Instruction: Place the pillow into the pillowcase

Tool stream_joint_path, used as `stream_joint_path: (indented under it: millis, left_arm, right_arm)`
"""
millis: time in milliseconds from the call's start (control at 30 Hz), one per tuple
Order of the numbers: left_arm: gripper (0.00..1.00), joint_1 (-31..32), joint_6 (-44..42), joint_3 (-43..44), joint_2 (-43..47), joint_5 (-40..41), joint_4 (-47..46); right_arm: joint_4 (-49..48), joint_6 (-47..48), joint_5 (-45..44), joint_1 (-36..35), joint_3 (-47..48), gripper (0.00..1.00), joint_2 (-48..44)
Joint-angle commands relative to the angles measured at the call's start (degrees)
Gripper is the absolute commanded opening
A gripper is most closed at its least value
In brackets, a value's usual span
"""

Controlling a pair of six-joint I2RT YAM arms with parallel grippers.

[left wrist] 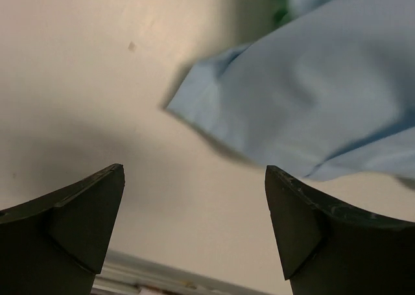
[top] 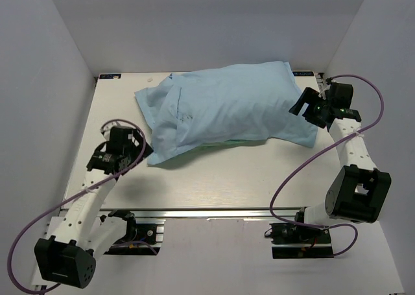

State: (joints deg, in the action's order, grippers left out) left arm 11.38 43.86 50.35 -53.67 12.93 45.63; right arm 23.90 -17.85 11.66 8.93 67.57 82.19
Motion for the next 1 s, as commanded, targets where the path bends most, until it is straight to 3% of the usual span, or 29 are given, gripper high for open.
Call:
stream_joint_path:
  millis: [0, 133, 200, 267, 367, 433, 600, 667, 867, 967]
  left_arm:
    - [0.98, 0.2, 4.3, -6.1, 3.9, -4.7, -0.1]
    - [0.98, 0.2, -2.4, -14.4, 3.4, -10.1, -9.7]
    - [0.98, 0.2, -6.3, -18.1, 2.0, -18.2, -16.7]
    - [0.98, 0.7, -9.1, -19.1, -0.3, -23.6, -19.9]
    - [0.98, 2.2, -8.7, -16.2, -2.8, -22.6, -21.5]
    - [0.98, 4.5, -10.4, -14.9, -3.3, -17.2, -19.6]
    - [0.98, 17.8, -11.2, -9.2, -7.5, 1.3, -13.5]
    - [0.98, 22.8, -8.5, -6.1, -11.0, 14.2, -7.7]
    - [0.98, 28.9, -1.7, -1.0, -26.3, 26.3, 4.1]
    - [0.98, 28.9, -0.8, -0.8, -29.3, 29.6, 1.9]
  right_arm:
    - [-1.2, -0.7, 1.3, 0.2, 0.5, 0.89, -1.9]
    - [-1.6, -0.3, 1.8, 0.2, -0.3, 0.89, -2.4]
    - [-1.6, 0.0, 1.4, 0.2, -0.4, 0.89, -2.4]
    - [-1.2, 0.2, 0.7, 0.1, -0.3, 0.89, -2.3]
    - [-1.4, 0.3, 0.4, 0.2, -0.3, 0.89, -2.1]
    - [-1.5, 0.4, 0.2, 0.1, -0.4, 0.89, -1.8]
    - [-0.5, 0.9, -1.1, 0.2, 0.5, 0.89, -0.3]
    - [-0.3, 1.2, -0.9, 0.1, 1.0, 0.89, 0.3]
    - [-0.4, 1.7, -1.3, 0.2, 1.5, 0.89, 1.2]
    - [-0.4, 1.9, -1.6, 0.1, 1.8, 0.89, 1.5]
